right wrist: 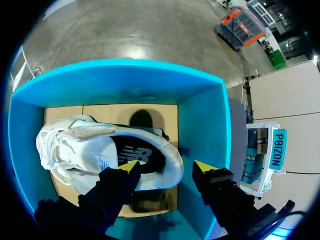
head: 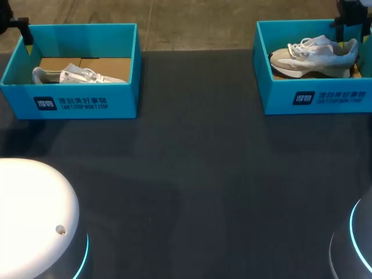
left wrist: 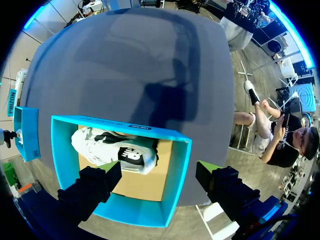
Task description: Take the shoe out of the shoebox, open the shoe tongue, remove and reinsert the insole, then place the shoe into the shoebox
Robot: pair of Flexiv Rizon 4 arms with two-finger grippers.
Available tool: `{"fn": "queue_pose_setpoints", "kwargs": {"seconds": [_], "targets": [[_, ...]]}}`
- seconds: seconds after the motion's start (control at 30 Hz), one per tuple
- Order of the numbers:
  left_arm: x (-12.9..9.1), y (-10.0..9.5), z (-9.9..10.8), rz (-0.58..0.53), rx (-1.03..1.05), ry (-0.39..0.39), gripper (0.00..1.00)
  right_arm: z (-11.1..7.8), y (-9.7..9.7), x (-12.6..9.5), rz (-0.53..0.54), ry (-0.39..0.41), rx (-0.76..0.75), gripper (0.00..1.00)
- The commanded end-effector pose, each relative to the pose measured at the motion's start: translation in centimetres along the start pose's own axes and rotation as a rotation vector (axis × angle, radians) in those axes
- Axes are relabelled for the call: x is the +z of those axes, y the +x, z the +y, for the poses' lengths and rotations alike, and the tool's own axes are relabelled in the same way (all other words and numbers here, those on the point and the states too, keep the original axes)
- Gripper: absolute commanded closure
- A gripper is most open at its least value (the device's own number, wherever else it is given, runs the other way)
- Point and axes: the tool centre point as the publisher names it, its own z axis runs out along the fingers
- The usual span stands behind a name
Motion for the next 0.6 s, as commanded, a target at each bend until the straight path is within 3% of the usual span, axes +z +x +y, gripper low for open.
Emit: {"fn": "queue_pose_setpoints", "kwargs": {"seconds": [0.03, 0.27, 0.6], "targets": [[0.0, 0.0, -0.2, 0.002, -0.001, -0.003, 0.0, 0.8, 0.0, 0.7, 0.002, 0.022, 0.0, 0.31], [0.0, 0.0, -0.2, 0.002, -0.001, -0.003, 0.0, 0.7, -0.1, 1.6, 0.002, 0.041, -0.002, 0.4], [0.0, 0.0, -0.2, 0.002, -0.001, -0.003, 0.0, -0.1, -0.3, 2.8, 0.001, 0.076, 0.004, 0.31]]}}
